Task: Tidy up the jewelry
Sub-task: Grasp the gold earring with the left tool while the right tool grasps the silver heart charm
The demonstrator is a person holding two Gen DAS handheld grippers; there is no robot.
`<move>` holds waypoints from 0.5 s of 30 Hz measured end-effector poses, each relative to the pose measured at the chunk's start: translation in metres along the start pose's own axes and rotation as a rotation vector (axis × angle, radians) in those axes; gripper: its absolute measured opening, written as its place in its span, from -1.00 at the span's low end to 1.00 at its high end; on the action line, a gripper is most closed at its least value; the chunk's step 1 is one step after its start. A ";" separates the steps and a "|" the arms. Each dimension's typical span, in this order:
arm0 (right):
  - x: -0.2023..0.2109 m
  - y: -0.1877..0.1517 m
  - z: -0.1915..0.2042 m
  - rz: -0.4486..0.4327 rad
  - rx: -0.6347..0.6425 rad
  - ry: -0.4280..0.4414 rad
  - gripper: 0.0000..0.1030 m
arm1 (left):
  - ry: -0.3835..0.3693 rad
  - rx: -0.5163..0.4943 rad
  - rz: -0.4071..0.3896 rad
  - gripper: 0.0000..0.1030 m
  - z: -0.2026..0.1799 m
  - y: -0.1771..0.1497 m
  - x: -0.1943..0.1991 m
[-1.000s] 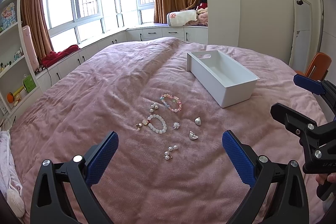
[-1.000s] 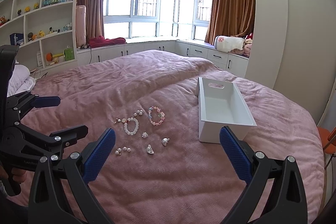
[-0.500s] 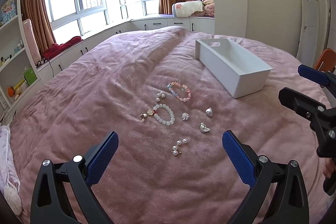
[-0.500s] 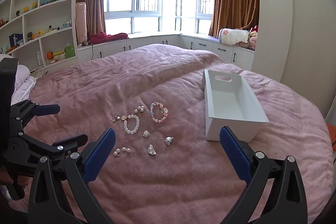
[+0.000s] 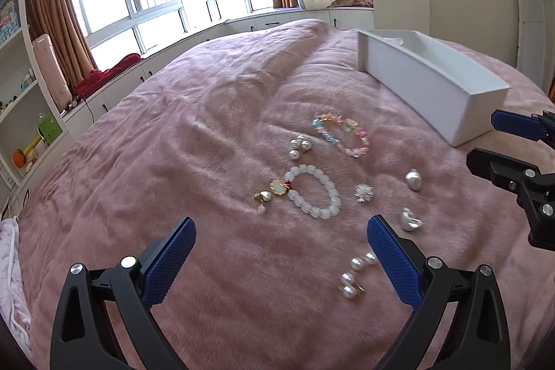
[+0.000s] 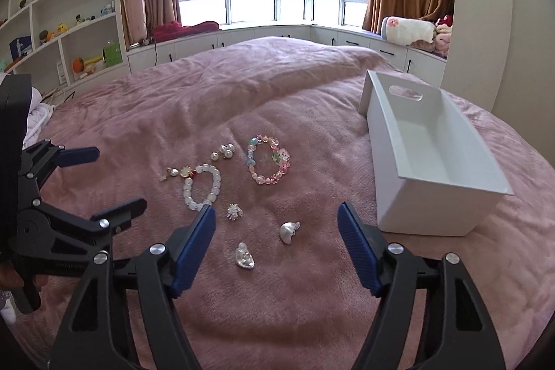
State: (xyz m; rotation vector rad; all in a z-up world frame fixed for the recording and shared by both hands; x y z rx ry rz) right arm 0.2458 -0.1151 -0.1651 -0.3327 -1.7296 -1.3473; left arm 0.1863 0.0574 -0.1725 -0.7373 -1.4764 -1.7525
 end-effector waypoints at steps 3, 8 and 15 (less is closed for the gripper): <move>-0.022 0.003 -0.005 0.024 -0.012 0.008 0.36 | 0.020 -0.002 0.009 0.94 0.011 0.007 -0.022; -0.051 0.005 -0.011 0.057 -0.031 0.020 0.31 | 0.031 0.003 0.034 0.94 0.024 0.014 -0.050; -0.088 0.004 -0.018 0.116 -0.036 0.024 0.03 | 0.027 -0.006 0.066 0.94 0.029 0.017 -0.081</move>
Point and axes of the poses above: each gripper's, at about its wrist camera, not at the fingertips, and x roughly against the way its jaws point, z to its left, y to its top, the point moved 8 cm from there along -x, roughly the way its jaws point, and after that the axes turned 11 degrees about z, right-handed, at the moved point
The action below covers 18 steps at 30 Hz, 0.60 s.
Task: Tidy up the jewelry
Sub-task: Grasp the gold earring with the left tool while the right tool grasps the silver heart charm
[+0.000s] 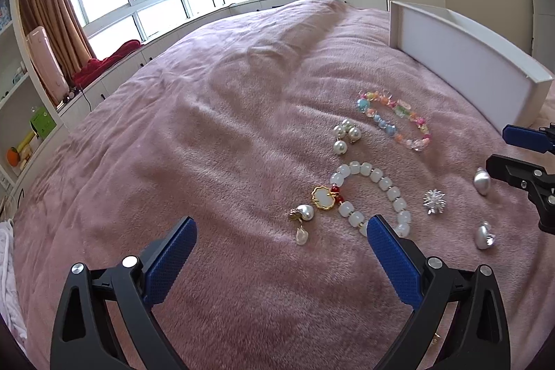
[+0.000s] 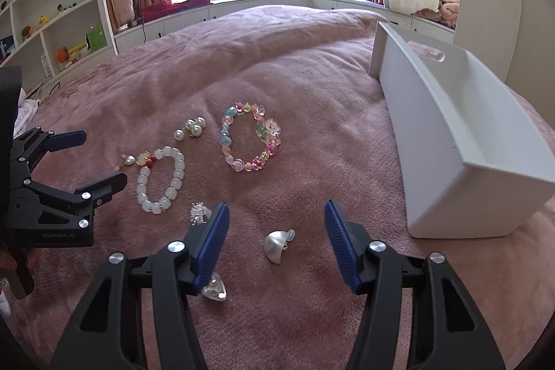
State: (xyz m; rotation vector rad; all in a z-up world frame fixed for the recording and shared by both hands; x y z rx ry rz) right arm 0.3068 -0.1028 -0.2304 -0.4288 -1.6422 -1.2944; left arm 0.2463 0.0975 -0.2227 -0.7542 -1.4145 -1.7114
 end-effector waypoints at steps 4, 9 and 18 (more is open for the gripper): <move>-0.018 -0.003 -0.003 0.045 -0.020 0.014 -0.05 | -0.007 -0.009 0.020 0.75 0.001 0.002 -0.015; -0.032 -0.010 -0.004 0.085 -0.034 0.029 -0.14 | -0.045 0.003 0.045 0.56 0.001 -0.001 -0.029; -0.039 -0.020 -0.004 0.093 -0.060 0.075 -0.54 | -0.072 0.017 0.029 0.14 0.000 -0.009 -0.021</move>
Point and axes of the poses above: each gripper's, at about its wrist camera, not at the fingertips, and x roughly against the way its jaws point, z to its left, y to its top, the point moved 8 cm from there along -x, roughly the way its jaws point, and after that the axes turned 11 degrees about z, right-handed, at the moved point
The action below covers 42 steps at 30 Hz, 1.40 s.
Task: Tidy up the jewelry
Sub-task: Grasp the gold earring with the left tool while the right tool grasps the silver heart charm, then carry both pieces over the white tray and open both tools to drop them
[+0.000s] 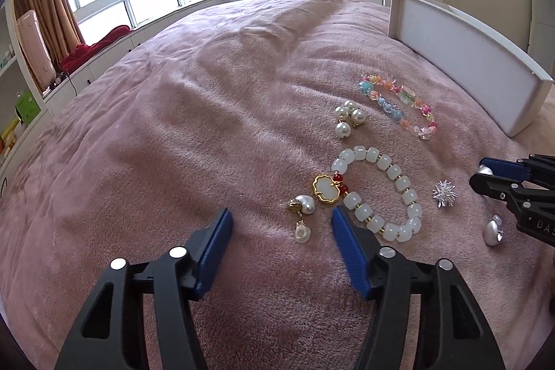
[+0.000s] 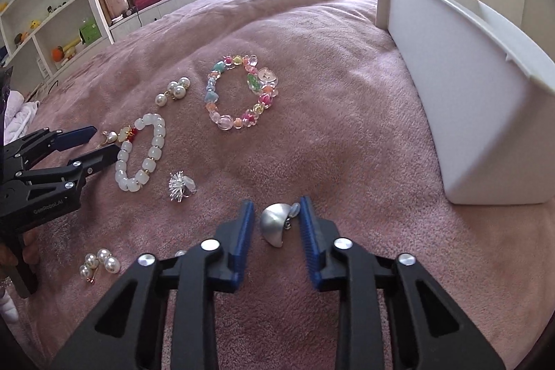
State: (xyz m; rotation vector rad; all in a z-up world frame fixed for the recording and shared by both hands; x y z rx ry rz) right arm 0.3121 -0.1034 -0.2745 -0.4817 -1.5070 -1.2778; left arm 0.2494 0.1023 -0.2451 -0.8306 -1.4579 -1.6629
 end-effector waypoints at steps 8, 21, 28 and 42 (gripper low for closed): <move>0.009 -0.004 -0.001 -0.017 -0.035 0.046 -0.58 | -0.026 0.023 0.000 -0.59 0.003 0.000 0.003; 0.068 0.010 -0.001 -0.134 -0.038 0.057 -0.60 | -0.060 0.017 -0.091 -0.72 -0.011 0.014 0.059; 0.121 0.028 -0.006 -0.240 -0.029 0.048 -0.60 | -0.108 -0.067 -0.200 -0.72 -0.045 0.055 0.118; 0.198 0.074 -0.085 -0.431 -0.139 -0.049 -0.60 | -0.260 -0.334 -0.339 -0.72 -0.192 0.179 0.169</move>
Point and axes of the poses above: each gripper's, at about its wrist camera, not at the fingertips, and x roughly against the way its jaws point, z to its left, y to its top, the point moved 8 cm from there along -x, roughly the way its jaws point, and after that the axes turned 11 degrees about z, right-handed, at the moved point
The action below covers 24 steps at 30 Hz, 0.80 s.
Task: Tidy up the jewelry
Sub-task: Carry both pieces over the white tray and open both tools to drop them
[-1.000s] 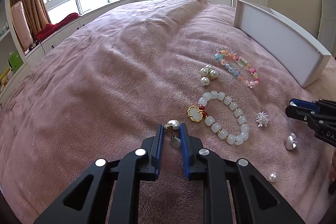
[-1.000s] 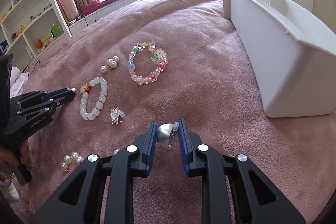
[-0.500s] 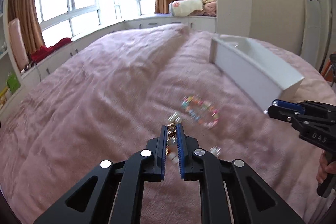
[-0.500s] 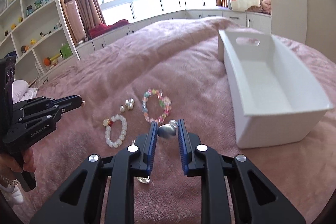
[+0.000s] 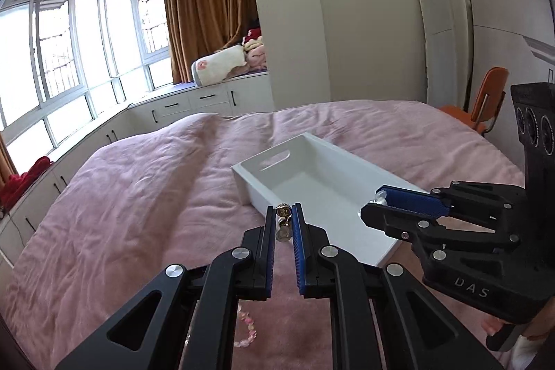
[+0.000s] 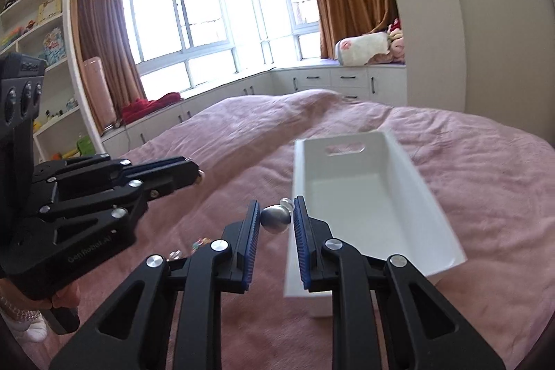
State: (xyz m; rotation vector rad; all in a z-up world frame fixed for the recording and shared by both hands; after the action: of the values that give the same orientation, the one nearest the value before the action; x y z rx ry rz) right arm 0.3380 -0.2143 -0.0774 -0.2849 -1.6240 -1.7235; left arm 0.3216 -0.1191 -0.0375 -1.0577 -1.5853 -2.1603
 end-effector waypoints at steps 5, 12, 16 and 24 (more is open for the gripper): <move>-0.005 0.021 -0.035 -0.025 -0.019 -0.046 -0.61 | -0.060 -0.018 0.035 -0.72 -0.018 0.036 -0.043; -0.034 0.030 -0.079 0.034 -0.053 -0.095 -0.61 | -0.166 0.043 0.187 -0.72 -0.017 0.067 -0.129; -0.051 0.022 -0.094 0.093 -0.063 -0.116 -0.60 | -0.179 0.080 0.279 -0.72 -0.012 0.073 -0.178; -0.081 -0.009 -0.106 0.220 -0.085 -0.137 -0.60 | -0.162 0.144 0.423 -0.72 -0.007 0.050 -0.238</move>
State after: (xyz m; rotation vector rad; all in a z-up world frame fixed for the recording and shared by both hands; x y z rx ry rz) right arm 0.4227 -0.2854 -0.1530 -0.6117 -1.5537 -1.6354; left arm 0.5150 -0.1918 -0.1652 -1.4016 -1.3985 -1.6951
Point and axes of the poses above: each gripper's, at about its wrist camera, not at the fingertips, and x roughly against the way its jaws point, z to its left, y to its top, the point moved 8 cm from there along -x, roughly the way its jaws point, and after that the axes turned 11 degrees about z, right-handed, at the moved point
